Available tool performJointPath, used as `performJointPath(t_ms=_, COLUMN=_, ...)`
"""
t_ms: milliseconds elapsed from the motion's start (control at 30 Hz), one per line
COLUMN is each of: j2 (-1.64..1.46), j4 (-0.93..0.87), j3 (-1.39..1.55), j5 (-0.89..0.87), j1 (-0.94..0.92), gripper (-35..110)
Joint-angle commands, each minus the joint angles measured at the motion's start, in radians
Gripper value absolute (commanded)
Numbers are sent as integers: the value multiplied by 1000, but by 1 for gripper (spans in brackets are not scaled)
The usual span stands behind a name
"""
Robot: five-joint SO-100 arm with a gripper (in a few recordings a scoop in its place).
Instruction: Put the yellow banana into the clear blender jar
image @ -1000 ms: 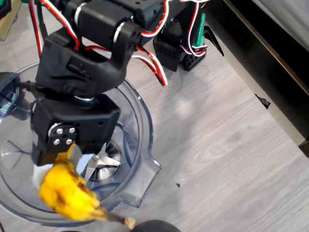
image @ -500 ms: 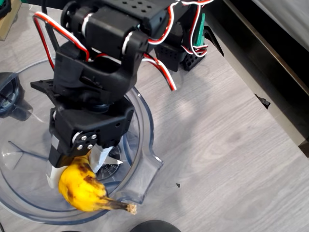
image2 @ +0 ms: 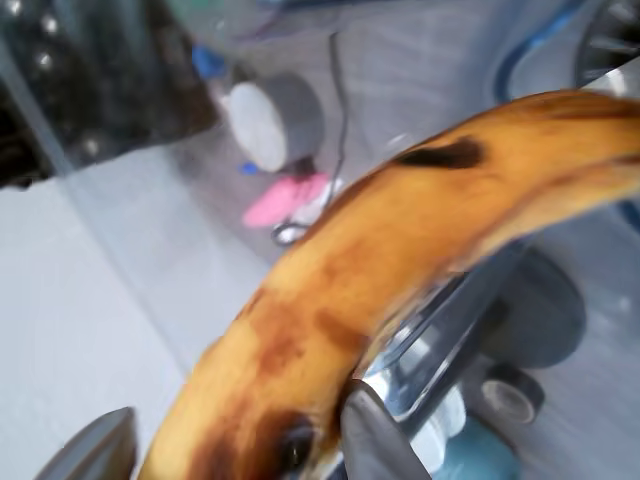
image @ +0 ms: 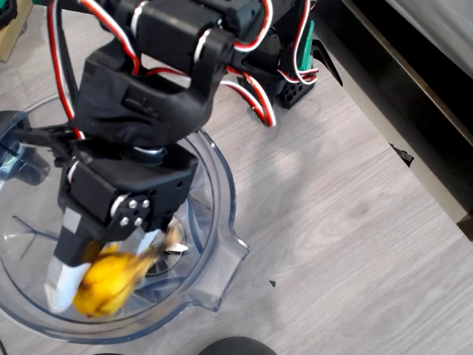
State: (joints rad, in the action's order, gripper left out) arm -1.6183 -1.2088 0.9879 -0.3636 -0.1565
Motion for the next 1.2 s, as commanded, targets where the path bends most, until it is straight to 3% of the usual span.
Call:
performJointPath(t_ms=0, j2=-86, j4=54, j3=-40, j5=48, j1=51, gripper=30)
performJointPath(t_ms=133, j2=-103, j4=77, j3=-48, j5=107, j1=69, gripper=29)
performJointPath(t_ms=400, j2=-222, j4=92, j3=-40, j5=460, j1=94, gripper=29)
performJointPath(t_ms=533, j2=-324, j4=-41, j3=-38, j5=446, j1=130, gripper=29)
performJointPath(t_ms=600, j2=-379, j4=-101, j3=-38, j5=350, j1=124, gripper=29)
performJointPath(t_ms=733, j2=-468, j4=-273, j3=-35, j5=267, j1=126, gripper=0)
performJointPath(t_ms=800, j2=-528, j4=-339, j3=18, j5=250, j1=147, gripper=0)
performJointPath(t_ms=1033, j2=-1026, j4=-115, j3=681, j5=201, j1=259, gripper=0)
performJointPath(t_ms=1167, j2=-1135, j4=-104, j3=850, j5=198, j1=282, gripper=0)
